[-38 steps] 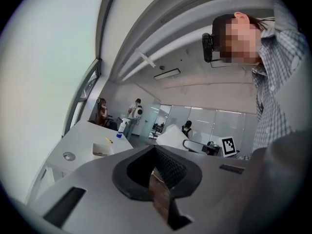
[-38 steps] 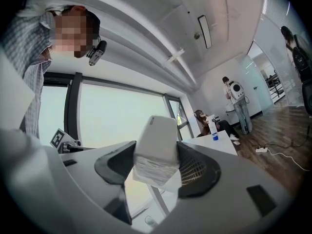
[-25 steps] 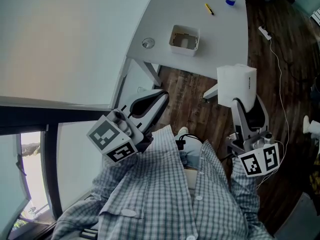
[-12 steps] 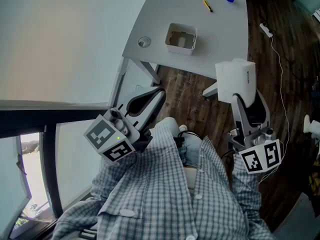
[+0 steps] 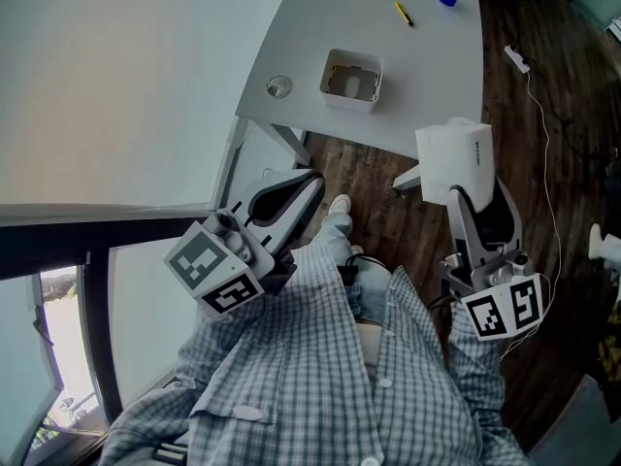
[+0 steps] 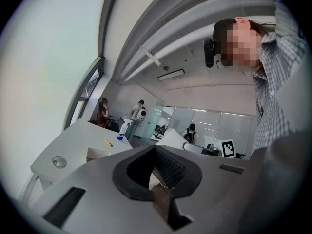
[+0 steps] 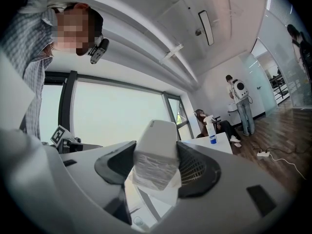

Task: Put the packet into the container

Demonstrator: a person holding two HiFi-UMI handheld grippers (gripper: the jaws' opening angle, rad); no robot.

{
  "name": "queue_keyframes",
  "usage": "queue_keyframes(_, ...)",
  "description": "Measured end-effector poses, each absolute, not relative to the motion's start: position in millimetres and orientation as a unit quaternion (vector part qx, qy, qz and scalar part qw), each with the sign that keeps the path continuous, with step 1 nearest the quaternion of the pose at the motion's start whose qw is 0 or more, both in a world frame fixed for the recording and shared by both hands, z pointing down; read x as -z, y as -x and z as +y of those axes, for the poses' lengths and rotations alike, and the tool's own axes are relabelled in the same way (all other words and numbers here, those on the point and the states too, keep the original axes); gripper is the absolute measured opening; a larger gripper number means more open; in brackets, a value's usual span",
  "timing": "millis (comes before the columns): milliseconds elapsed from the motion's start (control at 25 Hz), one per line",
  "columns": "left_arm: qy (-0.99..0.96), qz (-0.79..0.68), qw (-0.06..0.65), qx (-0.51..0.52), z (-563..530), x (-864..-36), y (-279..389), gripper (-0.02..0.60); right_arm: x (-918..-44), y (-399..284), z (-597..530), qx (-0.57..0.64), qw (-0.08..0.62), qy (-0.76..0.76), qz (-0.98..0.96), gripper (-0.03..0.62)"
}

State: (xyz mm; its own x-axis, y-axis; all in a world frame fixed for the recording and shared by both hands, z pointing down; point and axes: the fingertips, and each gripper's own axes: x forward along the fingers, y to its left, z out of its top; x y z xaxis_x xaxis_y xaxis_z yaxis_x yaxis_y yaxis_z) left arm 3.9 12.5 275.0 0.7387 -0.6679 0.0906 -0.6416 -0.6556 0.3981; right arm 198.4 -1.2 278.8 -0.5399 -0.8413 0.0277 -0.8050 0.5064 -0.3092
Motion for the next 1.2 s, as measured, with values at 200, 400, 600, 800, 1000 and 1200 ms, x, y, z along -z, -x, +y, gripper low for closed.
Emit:
queue_keyframes(200,-0.913,-0.352,0.204,0.031,5,-275,-5,0.008,-276,-197,-5,0.138,0.063,0.481,0.864,0.259)
queue_keyframes(400,-0.914,-0.342,0.216,0.022,-32,-281,-11,0.008,-283,-199,-36,0.153,0.057,0.487,0.858,0.259)
queue_keyframes(600,-0.916,-0.334,0.22,0.015,-55,-282,-13,0.008,-286,-198,-56,0.158,0.052,0.49,0.856,0.259)
queue_keyframes(800,-0.917,-0.33,0.223,0.013,-79,-283,-11,0.008,-288,-192,-76,0.154,0.043,0.488,0.858,0.259)
queue_keyframes(1000,-0.918,-0.328,0.224,0.015,-100,-284,-4,0.008,-291,-181,-96,0.154,0.037,0.485,0.86,0.259)
queue_keyframes(1200,-0.915,-0.332,0.227,0.016,-121,-283,9,0.008,-293,-167,-119,0.151,0.025,0.48,0.864,0.259)
